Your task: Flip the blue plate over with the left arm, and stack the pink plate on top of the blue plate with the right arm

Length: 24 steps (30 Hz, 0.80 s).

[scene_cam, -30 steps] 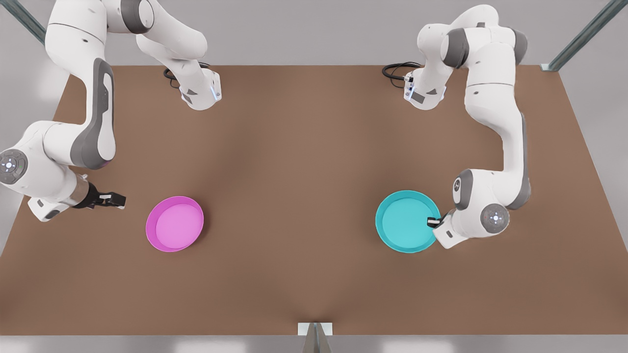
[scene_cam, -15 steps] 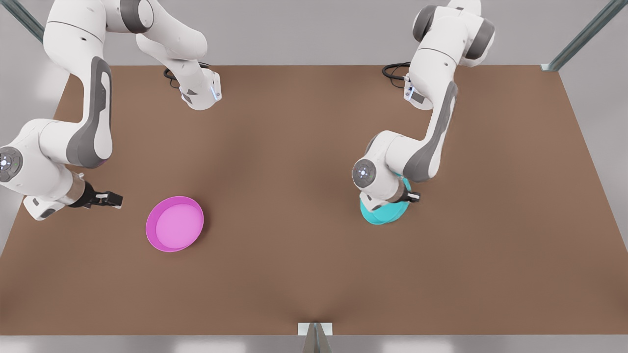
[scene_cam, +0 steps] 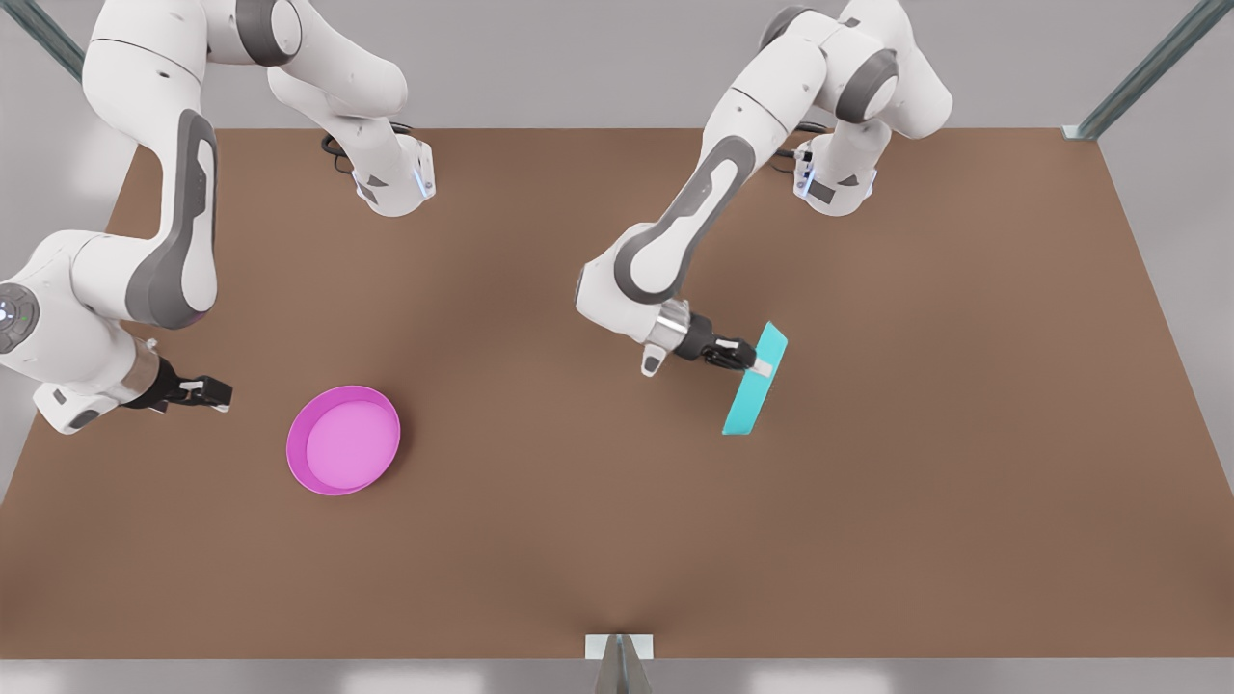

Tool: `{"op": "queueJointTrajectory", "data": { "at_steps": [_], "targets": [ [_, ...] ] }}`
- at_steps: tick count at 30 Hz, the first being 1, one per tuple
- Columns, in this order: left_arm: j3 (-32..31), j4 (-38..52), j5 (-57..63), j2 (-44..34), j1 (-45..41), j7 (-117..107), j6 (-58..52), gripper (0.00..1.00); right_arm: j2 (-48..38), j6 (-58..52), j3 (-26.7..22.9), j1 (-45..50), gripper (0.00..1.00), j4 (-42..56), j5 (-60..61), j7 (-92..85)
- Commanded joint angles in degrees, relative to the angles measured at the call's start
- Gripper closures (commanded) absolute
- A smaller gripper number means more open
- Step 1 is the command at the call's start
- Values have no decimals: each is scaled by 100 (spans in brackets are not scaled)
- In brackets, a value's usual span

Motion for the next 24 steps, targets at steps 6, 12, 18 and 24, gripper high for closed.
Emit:
{"op": "queueJointTrajectory", "data": {
  "at_steps": [6,12,18,24],
  "targets": [
    [2,-9,1084,319,-416,-512,-176,79,-7,0,9,1,0,-3,86,-9],
    [10,-27,1980,811,-512,-1259,-387,79,-121,97,35,116,0,-29,95,0],
    [10,-220,2490,1197,-512,-2093,-616,79,-139,79,35,107,0,-3,7,-9],
    [19,-220,2657,1558,-574,-2621,-871,79,-148,88,35,45,0,41,7,-228]
  ]
}}
